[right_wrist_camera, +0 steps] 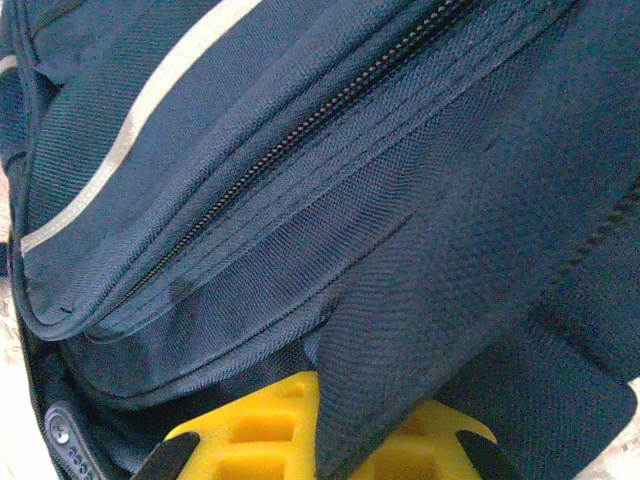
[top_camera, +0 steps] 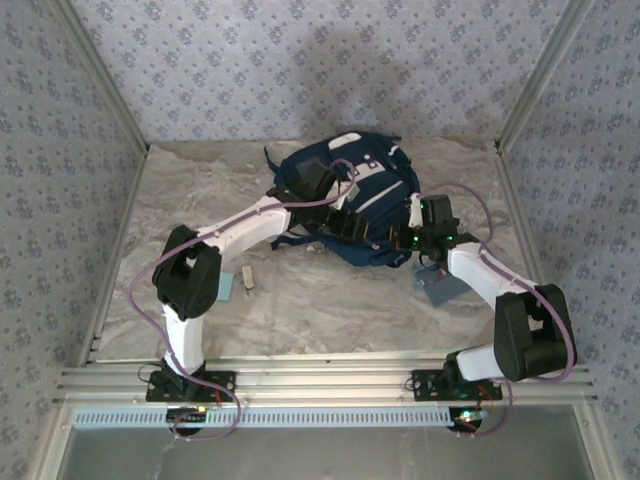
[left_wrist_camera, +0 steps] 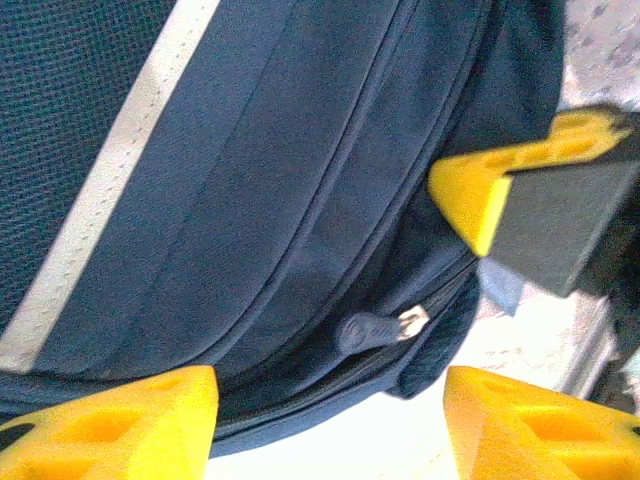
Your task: Pack books, pencil case, and school supplies into a backpack
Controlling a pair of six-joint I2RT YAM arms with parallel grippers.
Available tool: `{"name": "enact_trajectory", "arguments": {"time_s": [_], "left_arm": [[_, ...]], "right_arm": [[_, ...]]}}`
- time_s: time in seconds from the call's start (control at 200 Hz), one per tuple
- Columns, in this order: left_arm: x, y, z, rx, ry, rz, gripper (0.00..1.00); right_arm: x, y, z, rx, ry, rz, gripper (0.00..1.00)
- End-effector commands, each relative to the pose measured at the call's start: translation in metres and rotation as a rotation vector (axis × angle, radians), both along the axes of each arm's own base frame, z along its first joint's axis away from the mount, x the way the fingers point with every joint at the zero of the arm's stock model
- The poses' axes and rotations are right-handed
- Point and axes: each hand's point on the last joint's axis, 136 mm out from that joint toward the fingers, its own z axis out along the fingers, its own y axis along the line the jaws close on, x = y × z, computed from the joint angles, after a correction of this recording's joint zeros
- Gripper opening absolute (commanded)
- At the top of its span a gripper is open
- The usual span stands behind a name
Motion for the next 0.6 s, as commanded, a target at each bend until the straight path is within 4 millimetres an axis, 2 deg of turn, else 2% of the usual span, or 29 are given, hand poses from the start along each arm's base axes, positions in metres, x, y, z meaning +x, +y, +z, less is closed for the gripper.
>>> {"name": "enact_trajectory", "arguments": {"time_s": [0.0,0.27,0.425,0.595], "left_arm": [[0.002,-0.018,0.022,-0.155,0.063,0.071,0.62],[0.006,-0.026,-0.004,-0.153,0.126,0.125,0.62],[-0.012,-0.032,-0.016,-0.130,0.166,0.094,0.60],[-0.030,-0.022,-0.031,-0.048,0.194,0.074,0.58]], "right_arm": [[0.013,0.008,0.023,0.006,-0.132,0.038,0.00],[0.014,0.010,0.031,0.026,-0.153,0.037,0.00],[0.014,0.011,0.029,0.033,-0.153,0.033,0.00],[0.015,0.011,0.031,0.038,-0.155,0.032,0.00]]}}
